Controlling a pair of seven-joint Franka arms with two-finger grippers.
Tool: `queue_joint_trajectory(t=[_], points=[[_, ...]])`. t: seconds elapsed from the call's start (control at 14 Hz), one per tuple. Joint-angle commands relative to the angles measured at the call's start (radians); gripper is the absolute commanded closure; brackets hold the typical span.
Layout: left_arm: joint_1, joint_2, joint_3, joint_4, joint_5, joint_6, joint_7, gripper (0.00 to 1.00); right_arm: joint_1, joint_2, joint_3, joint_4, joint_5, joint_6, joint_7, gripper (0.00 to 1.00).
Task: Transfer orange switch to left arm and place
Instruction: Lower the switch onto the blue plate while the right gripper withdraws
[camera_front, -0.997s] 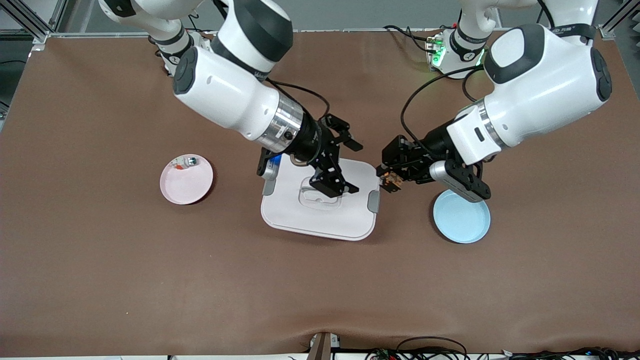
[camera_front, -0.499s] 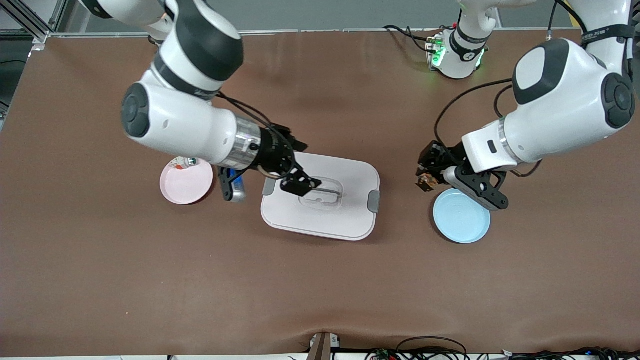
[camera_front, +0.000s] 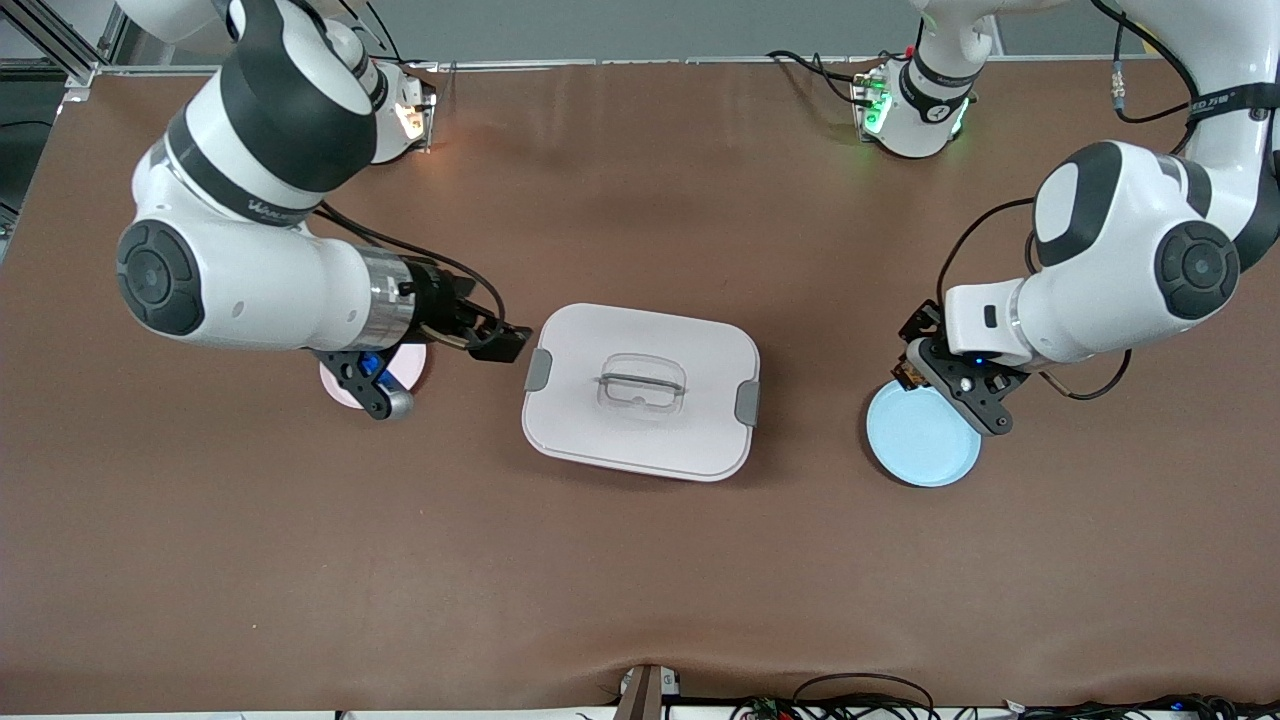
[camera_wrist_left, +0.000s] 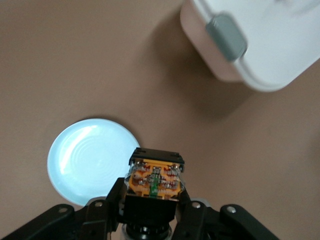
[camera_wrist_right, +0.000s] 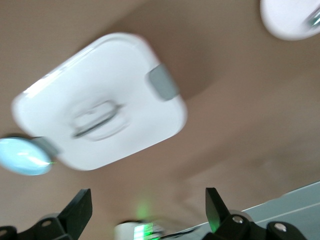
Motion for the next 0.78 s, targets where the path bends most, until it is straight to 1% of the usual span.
queue_joint_trajectory(t=[0.0, 0.21, 0.36, 0.43, 0.57, 0.71], points=[[0.03, -0.003, -0.006, -0.075, 0.07, 0.077, 0.124, 1.0, -0.049, -0.027, 0.01, -0.005, -0.106, -0.114, -0.191, 0.0], [0.076, -0.001, -0.006, -0.194, 0.073, 0.259, 0.256, 1.0, -0.112, -0.037, 0.012, -0.006, -0.227, -0.217, -0.446, 0.0], [0.113, 0.018, -0.006, -0.244, 0.084, 0.366, 0.366, 1.0, -0.151, -0.039, 0.01, -0.006, -0.31, -0.265, -0.622, 0.0], [0.131, 0.047, -0.006, -0.25, 0.084, 0.399, 0.431, 1.0, -0.174, -0.039, 0.01, -0.006, -0.361, -0.288, -0.72, 0.0], [0.138, 0.095, -0.005, -0.252, 0.091, 0.446, 0.493, 1.0, -0.217, -0.039, 0.01, -0.006, -0.44, -0.32, -0.877, 0.0], [0.141, 0.127, -0.006, -0.252, 0.139, 0.48, 0.497, 1.0, -0.256, -0.039, 0.01, -0.006, -0.484, -0.343, -0.978, 0.0]])
